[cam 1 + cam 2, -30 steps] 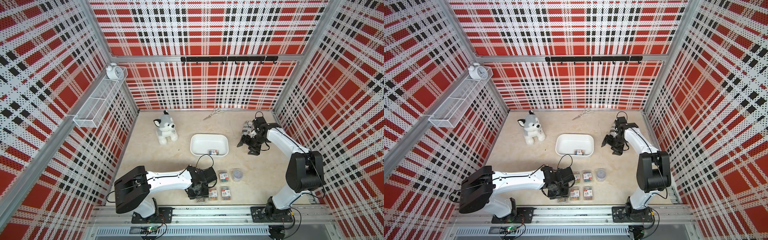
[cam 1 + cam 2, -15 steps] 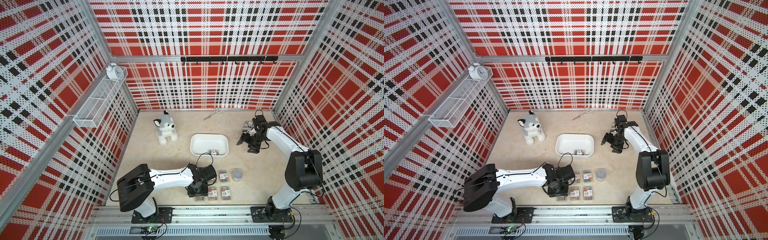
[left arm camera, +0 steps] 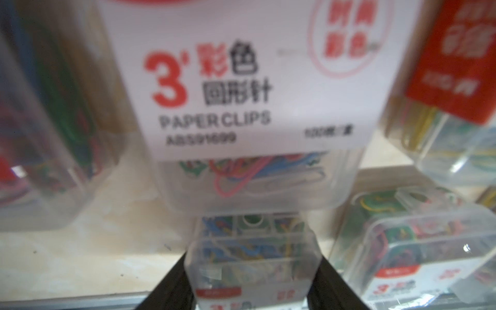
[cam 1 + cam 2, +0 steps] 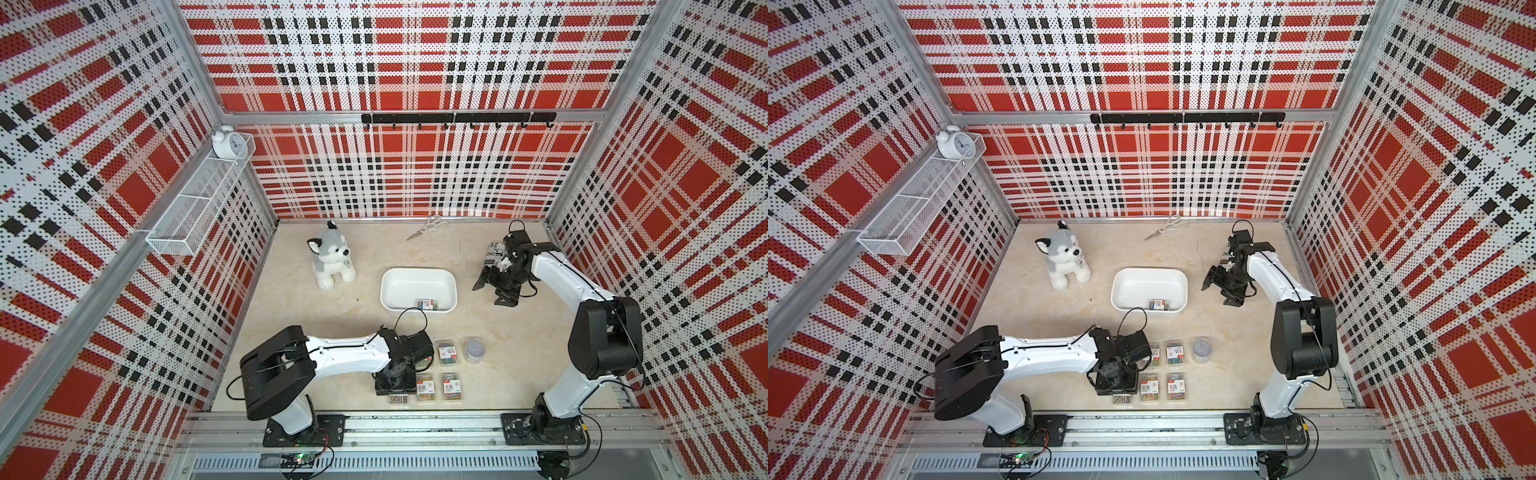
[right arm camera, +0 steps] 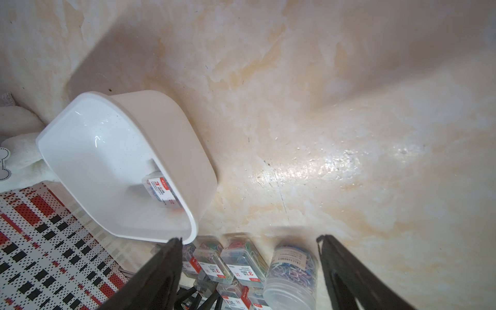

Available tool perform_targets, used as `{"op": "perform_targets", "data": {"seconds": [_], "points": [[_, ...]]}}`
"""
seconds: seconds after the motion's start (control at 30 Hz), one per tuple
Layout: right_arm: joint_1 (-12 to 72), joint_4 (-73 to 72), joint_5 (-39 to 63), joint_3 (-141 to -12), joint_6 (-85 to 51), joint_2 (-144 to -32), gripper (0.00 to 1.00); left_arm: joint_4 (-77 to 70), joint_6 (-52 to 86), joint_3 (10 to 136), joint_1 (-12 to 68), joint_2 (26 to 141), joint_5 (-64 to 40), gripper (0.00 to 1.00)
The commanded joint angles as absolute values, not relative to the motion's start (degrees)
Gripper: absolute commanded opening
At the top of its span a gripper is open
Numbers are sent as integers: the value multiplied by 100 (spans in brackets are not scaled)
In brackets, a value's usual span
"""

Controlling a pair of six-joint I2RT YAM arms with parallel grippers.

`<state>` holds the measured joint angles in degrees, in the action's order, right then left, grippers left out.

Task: Take the paper clips out of the storage box
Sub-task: Place the boxed paper clips at the center of the board.

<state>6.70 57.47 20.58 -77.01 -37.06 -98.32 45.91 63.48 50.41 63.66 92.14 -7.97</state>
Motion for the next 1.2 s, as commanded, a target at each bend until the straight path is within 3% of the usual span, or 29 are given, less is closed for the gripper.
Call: {"op": "perform_targets", "data": {"seconds": [0.0,1.17], "points": [[694,5782,2030,-7825,-3696,-9893,85,4761,6206,5182,6298,9273,-743,62],[695,5757,2034,-7748,-3736,-9835,85,4929,6135,5332,6297,9231,-673,73]]}}
